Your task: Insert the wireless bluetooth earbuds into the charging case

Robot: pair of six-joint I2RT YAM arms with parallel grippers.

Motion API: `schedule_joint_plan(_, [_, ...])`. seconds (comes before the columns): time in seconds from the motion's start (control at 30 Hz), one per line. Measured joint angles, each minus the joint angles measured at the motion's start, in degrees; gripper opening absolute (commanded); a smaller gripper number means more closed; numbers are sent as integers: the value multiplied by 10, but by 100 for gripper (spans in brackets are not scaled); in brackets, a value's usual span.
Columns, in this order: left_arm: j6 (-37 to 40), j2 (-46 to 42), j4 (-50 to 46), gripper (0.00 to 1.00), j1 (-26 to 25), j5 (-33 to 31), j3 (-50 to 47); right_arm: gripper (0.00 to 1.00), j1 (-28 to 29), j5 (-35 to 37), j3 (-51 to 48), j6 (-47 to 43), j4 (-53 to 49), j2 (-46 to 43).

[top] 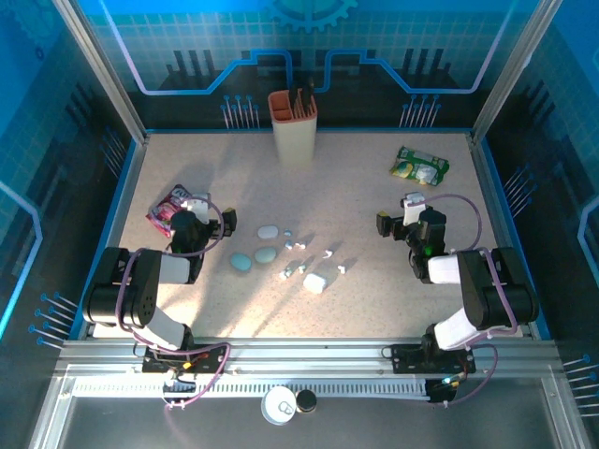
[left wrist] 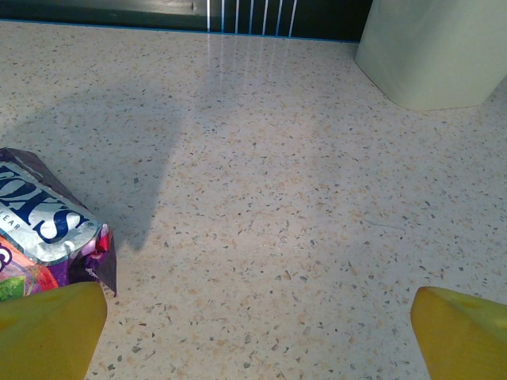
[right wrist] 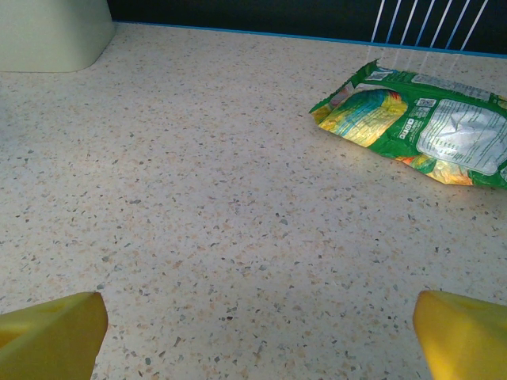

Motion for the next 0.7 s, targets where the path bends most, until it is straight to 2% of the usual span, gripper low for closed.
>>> schedule_joint_plan(0.17, [0, -9, 3, 99, 0, -3, -2, 100, 0, 11, 4, 0, -29, -17])
schedule_joint_plan(0.33, [8, -106, -71, 99, -10, -6, 3, 100, 0, 14, 37, 1, -116, -100])
schedule_joint_plan(0.53, [50, -221, -260, 99, -50, 21, 87, 100, 14, 13, 123, 33, -280, -182])
schedule_joint_plan(0.7, [130, -256, -449, 99, -110, 84, 180, 100, 84, -4, 179, 54, -386, -187])
